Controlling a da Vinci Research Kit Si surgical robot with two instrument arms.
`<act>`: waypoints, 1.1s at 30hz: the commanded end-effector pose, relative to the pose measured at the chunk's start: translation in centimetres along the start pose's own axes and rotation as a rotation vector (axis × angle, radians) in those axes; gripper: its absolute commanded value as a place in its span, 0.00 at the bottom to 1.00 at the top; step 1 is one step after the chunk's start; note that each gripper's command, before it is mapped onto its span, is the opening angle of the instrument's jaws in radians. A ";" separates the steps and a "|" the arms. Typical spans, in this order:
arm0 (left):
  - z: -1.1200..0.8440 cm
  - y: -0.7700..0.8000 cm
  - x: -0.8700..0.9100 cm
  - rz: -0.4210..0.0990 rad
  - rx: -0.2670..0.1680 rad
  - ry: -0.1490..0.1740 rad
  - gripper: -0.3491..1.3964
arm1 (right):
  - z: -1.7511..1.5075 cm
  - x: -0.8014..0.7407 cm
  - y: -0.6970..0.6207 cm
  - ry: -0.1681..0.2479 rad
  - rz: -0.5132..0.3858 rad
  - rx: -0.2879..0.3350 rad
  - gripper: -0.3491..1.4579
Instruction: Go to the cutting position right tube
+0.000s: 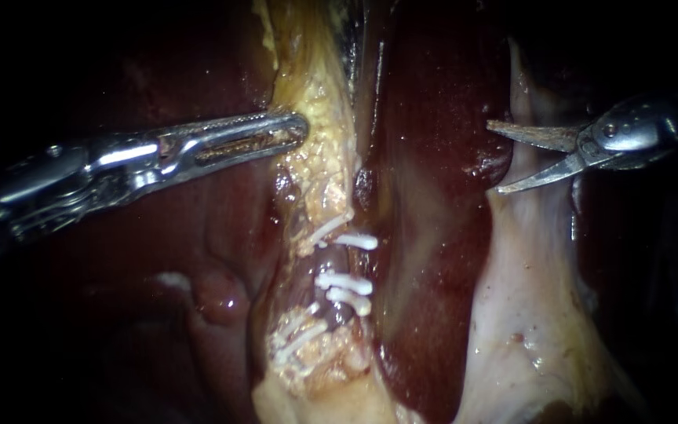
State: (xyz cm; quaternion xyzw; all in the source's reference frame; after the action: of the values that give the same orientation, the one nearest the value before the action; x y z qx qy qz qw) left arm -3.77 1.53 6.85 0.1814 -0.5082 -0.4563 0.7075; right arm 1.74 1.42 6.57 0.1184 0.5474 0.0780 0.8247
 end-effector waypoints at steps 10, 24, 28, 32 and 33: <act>-0.58 -0.05 -0.37 -0.020 -0.004 -0.035 0.00 | 0.34 -0.09 -0.41 -0.019 0.127 0.140 0.99; -1.27 -0.11 -0.74 -0.007 -0.031 -0.097 0.00 | 1.51 -0.68 -1.11 -0.151 0.504 0.354 0.97; -1.36 -0.11 -0.79 -0.005 -0.033 -0.102 0.00 | 1.74 -0.84 -1.11 -0.179 0.549 0.372 0.96; -1.38 -0.13 -0.79 -0.005 -0.035 -0.105 0.00 | 1.85 -0.92 -1.03 -0.209 0.576 0.372 0.96; -1.38 -0.14 -0.79 -0.005 -0.035 -0.105 0.00 | 1.86 -0.93 -1.01 -0.210 0.582 0.371 0.96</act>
State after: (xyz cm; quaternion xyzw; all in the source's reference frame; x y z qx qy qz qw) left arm -2.66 1.82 5.74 0.1463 -0.5364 -0.4757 0.6816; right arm 3.10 0.02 7.82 0.4254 0.4072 0.1967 0.7840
